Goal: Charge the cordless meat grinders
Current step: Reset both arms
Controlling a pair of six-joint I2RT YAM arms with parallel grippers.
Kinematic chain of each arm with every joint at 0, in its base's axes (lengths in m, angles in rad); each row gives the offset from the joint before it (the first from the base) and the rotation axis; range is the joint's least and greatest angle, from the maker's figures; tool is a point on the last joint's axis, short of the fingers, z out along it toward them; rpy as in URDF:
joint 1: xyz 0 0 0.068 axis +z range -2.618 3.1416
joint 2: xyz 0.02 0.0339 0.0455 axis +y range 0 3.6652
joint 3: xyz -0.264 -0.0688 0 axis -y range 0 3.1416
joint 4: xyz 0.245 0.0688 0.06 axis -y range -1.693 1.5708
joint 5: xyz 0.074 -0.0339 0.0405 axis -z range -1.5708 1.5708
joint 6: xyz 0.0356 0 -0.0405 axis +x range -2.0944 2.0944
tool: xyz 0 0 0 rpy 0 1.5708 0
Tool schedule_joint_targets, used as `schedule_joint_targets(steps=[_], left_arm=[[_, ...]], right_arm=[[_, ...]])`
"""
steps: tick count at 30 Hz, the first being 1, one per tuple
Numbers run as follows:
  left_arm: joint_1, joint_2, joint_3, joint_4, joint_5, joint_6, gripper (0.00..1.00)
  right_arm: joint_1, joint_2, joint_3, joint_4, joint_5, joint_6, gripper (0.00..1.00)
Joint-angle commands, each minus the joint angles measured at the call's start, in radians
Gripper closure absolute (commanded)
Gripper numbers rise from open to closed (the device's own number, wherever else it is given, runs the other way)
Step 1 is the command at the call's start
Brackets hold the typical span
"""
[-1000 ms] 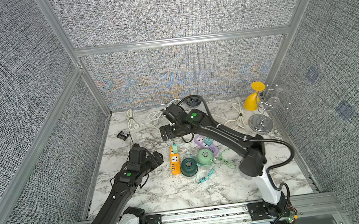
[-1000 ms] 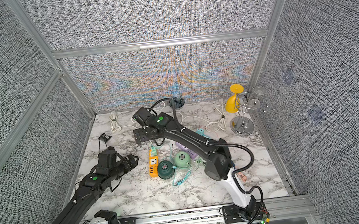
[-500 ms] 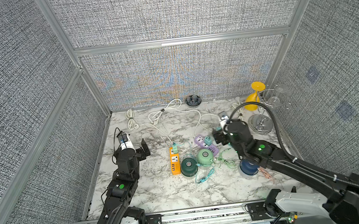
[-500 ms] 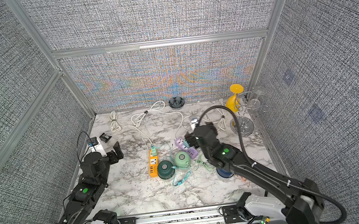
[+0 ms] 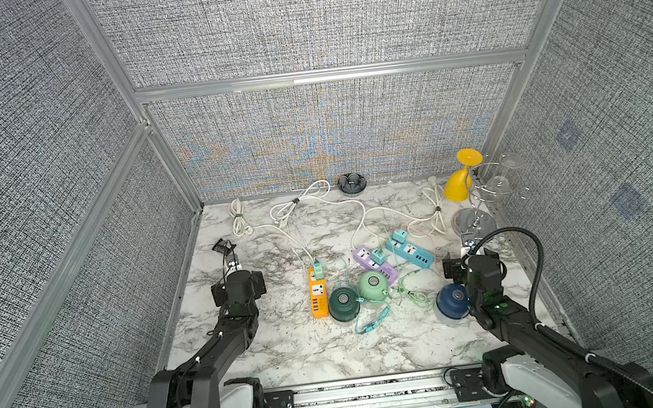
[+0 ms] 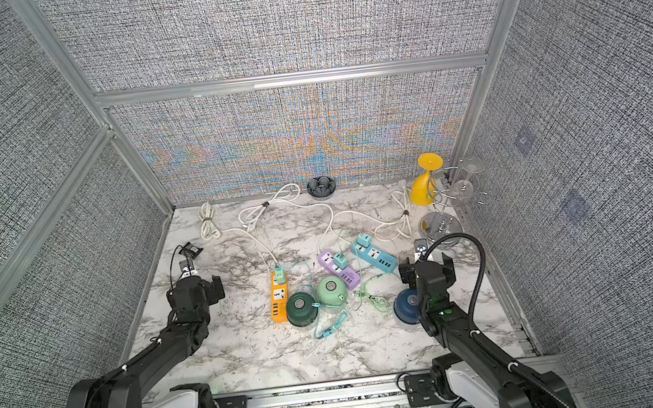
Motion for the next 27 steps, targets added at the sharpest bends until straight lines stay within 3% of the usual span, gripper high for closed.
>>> schedule_joint_targets(steps=[1,4,8,11,13,15,17,19,21,27], left_arm=[[0.028,0.064,0.013,0.217,0.113,0.067,0.01],[0.069,0.152,0.016,0.315,0.202,0.025,0.01],[0.081,0.302,-0.017,0.532,0.237,0.029,0.01],[0.093,0.263,0.016,0.405,0.248,0.014,0.01],[0.093,0.275,0.013,0.43,0.247,0.012,0.01],[0.095,0.273,0.019,0.411,0.247,0.014,0.01],[0.093,0.275,0.019,0.416,0.246,0.014,0.01],[0.094,0.272,0.017,0.412,0.246,0.014,0.01],[0.094,0.272,0.017,0.416,0.246,0.014,0.01],[0.095,0.272,0.018,0.413,0.246,0.014,0.01]], right_arm=[[-0.046,0.087,-0.039,0.256,-0.157,0.032,0.01],[-0.069,0.247,-0.054,0.442,-0.244,0.032,0.01],[-0.075,0.444,-0.006,0.588,-0.365,0.03,0.01],[-0.074,0.629,0.017,0.756,-0.357,0.026,0.01],[-0.081,0.542,0.121,0.414,-0.339,0.05,0.01],[-0.092,0.611,0.131,0.514,-0.328,0.068,0.01],[-0.099,0.561,0.172,0.353,-0.264,0.11,0.01],[-0.098,0.597,0.133,0.491,-0.261,0.099,0.01],[-0.088,0.575,0.135,0.442,-0.215,0.108,0.01],[-0.086,0.589,0.132,0.48,-0.231,0.094,0.01]])
